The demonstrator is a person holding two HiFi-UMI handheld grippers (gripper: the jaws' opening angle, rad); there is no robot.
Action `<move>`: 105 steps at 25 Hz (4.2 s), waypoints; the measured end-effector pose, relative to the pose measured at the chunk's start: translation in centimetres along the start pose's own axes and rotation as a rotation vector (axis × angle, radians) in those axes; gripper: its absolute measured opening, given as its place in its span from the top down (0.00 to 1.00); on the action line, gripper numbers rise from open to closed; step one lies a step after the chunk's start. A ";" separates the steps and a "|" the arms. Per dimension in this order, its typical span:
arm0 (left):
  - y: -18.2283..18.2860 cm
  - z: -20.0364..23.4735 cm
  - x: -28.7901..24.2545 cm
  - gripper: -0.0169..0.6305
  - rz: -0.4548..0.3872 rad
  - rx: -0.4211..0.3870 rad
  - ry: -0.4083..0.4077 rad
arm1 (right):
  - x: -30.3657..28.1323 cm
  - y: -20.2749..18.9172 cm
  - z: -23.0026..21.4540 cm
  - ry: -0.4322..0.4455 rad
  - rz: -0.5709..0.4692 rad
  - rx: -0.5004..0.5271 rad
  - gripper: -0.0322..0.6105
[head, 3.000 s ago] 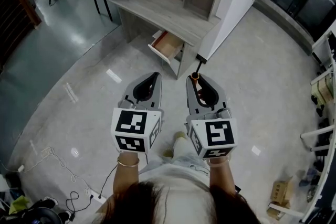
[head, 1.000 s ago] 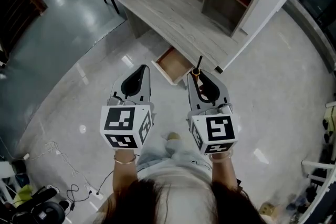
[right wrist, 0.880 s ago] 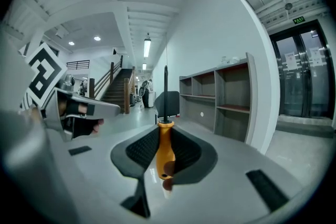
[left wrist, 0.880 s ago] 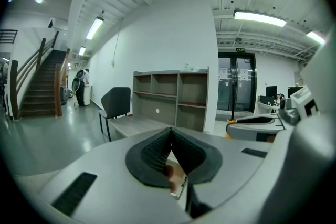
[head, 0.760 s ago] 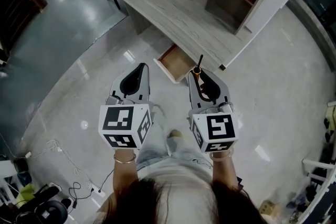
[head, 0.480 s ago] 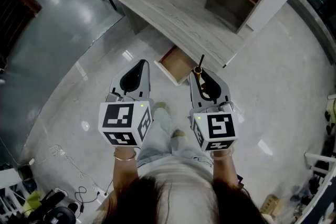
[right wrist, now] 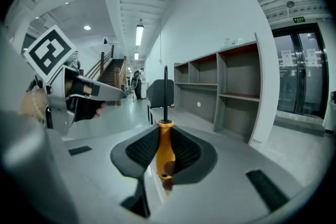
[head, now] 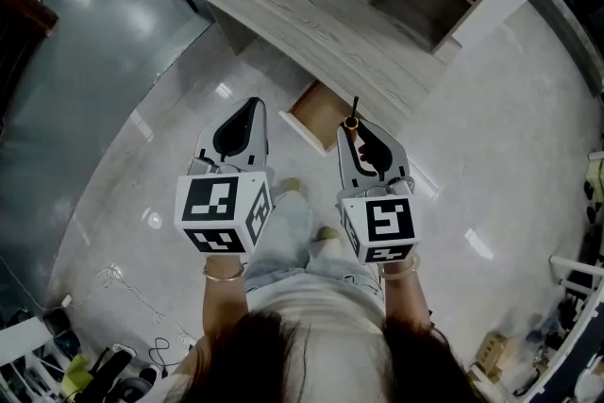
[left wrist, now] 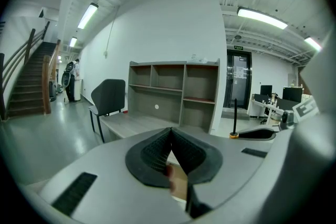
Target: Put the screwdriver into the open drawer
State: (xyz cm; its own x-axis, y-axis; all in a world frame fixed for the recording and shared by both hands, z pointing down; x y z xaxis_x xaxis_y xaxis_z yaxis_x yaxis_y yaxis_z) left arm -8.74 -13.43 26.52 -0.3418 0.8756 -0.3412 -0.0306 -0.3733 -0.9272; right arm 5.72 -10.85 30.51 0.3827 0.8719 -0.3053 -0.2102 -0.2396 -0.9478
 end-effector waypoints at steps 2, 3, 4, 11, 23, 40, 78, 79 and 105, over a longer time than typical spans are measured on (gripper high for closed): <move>-0.2 0.6 -0.8 0.95 0.008 0.004 -0.005 | -1.0 -0.6 0.1 0.004 0.016 0.006 0.82; -0.4 0.8 -1.3 0.95 0.013 0.006 -0.006 | -1.5 -1.0 0.2 0.006 0.025 0.009 0.82; -0.5 1.0 -1.7 0.95 0.017 0.006 -0.008 | -1.9 -1.3 0.2 0.010 0.034 0.013 0.82; -0.9 2.4 -3.9 0.95 0.039 0.009 -0.011 | -4.6 -3.1 0.2 0.031 0.076 0.035 0.82; -3.2 5.4 -6.9 0.95 0.100 0.018 -0.017 | -8.2 -8.2 1.3 0.038 0.194 0.025 0.82; -6.2 7.4 -10.5 0.95 0.181 0.028 -0.075 | -12.9 -14.7 2.4 0.011 0.330 0.035 0.82; -13.8 10.5 -13.1 0.95 0.345 0.052 -0.074 | -20.8 -27.6 2.5 0.097 0.597 0.075 0.82; -14.0 10.4 -13.1 0.95 0.348 0.051 -0.075 | -20.9 -27.9 2.5 0.101 0.602 0.077 0.82; -18.7 10.7 -15.5 0.95 0.415 0.095 -0.081 | -23.5 -34.1 3.0 0.146 0.795 0.072 0.82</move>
State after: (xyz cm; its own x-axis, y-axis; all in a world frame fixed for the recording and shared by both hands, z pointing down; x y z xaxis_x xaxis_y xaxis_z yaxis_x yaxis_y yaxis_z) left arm -12.88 -23.28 50.78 -0.4159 0.6201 -0.6652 0.0400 -0.7183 -0.6946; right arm 1.22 -21.92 70.29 0.2072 0.3870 -0.8985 -0.5240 -0.7317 -0.4359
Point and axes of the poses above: the fingertips, and each gripper's own axes: x backward along the fingers, z to its left, y out of its top, the point moved 2 cm from there along x, backward along the fingers, and after that the axes turned 5 degrees about x, right-handed, at the moved point
